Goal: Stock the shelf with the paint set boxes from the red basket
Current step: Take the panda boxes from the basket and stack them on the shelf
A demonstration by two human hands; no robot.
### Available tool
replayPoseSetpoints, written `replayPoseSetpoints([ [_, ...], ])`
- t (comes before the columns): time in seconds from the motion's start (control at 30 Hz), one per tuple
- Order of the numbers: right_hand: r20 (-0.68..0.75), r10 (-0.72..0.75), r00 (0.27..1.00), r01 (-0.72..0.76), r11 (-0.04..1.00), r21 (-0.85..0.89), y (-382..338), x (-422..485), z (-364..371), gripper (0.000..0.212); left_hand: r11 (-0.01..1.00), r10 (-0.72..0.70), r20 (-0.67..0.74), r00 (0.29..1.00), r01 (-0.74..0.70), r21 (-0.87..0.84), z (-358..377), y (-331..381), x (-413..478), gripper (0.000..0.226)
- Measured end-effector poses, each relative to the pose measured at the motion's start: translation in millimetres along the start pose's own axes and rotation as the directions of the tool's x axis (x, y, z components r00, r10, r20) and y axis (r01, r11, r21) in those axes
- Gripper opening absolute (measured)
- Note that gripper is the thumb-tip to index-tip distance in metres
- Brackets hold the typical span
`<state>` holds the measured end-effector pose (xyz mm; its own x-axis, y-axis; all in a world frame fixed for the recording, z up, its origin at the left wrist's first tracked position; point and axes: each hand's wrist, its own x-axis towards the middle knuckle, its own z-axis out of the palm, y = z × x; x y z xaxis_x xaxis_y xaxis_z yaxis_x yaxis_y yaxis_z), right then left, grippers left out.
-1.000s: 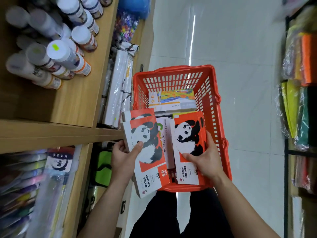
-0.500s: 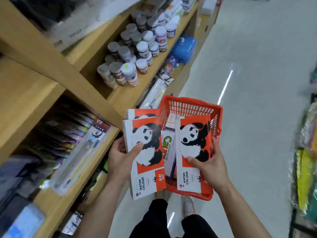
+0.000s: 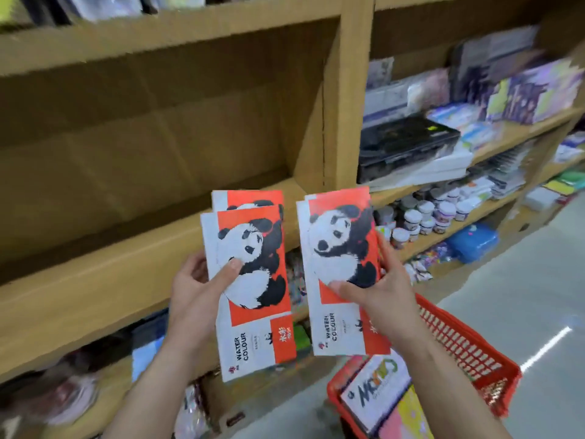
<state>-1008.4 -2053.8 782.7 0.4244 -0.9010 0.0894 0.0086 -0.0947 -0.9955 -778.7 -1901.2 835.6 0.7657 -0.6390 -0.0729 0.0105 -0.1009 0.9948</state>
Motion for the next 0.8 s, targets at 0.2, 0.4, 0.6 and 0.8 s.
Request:
replayPoseSetpoints([
  [0.2,0.115,-0.008,0.993,0.016,0.998,-0.064,-52,98,89,0.095,0.999,0.001,-0.096,0.995,-0.006,-0.049,-60,37,41,0.041],
  [0.4,0.17,0.198,0.965,-0.169,0.971,-0.172,-60,178,130,0.051,0.991,-0.052,-0.153,0.987,0.032,-0.132,-91,39,85,0.016],
  [0.6,0.098,0.369,0.924,-0.312,0.879,-0.361,-52,198,130,0.027,0.987,-0.064,-0.111,0.992,0.047,-0.152,-82,37,104,0.023],
  [0.8,-0.085,0.077,0.993,-0.106,0.902,-0.418,-50,163,114,0.052,0.989,-0.026,-0.091,0.996,0.012,-0.147,-59,56,99,0.031],
])
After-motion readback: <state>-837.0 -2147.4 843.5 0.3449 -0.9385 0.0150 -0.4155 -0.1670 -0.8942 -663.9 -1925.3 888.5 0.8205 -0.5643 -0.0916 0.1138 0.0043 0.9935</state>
